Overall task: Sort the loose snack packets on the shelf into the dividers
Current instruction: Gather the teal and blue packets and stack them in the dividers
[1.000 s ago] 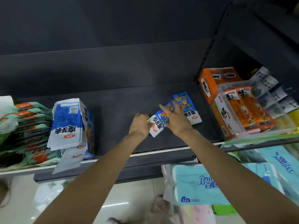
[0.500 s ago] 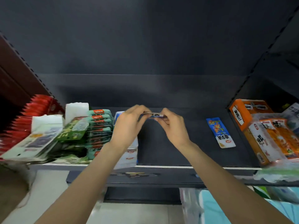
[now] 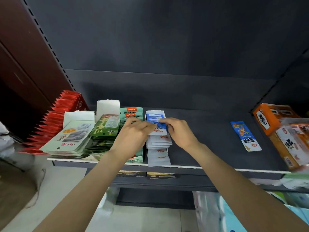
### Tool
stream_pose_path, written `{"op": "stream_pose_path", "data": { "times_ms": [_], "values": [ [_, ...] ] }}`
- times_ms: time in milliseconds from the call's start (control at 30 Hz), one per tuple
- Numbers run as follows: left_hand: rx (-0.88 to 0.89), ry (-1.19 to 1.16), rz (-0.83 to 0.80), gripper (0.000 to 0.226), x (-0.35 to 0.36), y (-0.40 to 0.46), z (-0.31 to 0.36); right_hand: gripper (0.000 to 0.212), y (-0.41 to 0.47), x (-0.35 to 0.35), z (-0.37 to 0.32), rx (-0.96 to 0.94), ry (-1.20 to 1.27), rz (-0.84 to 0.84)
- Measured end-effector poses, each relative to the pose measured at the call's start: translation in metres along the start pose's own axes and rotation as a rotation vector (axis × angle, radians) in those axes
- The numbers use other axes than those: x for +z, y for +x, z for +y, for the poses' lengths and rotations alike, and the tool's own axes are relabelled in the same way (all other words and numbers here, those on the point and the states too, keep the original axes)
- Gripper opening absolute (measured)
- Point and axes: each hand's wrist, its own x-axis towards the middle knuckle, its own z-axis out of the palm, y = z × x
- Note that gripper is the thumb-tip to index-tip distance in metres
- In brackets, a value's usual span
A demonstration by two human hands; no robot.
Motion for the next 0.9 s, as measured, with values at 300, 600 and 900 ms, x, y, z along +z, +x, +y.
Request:
{"op": "stream_pose_path", "data": {
  "times_ms": [300, 600, 900],
  "values": [
    [-0.124, 0.065, -0.414, 0.090, 0.009, 0.019, 0.022, 0.044, -0.001, -0.005, 0.018, 0.025, 0.009, -0.041],
    [0.043, -0.049, -0.130, 0.034, 0.068, 0.098, 0.115, 0.040, -0.042, -0.064, 0.129, 0.276, 0.019, 0.140],
    [0.055, -0.205, -0.688, 0.067, 0.173, 0.206, 0.228, 0.062, -0.072, -0.120, 0.265, 0.677, -0.183, -0.104]
  ]
}}
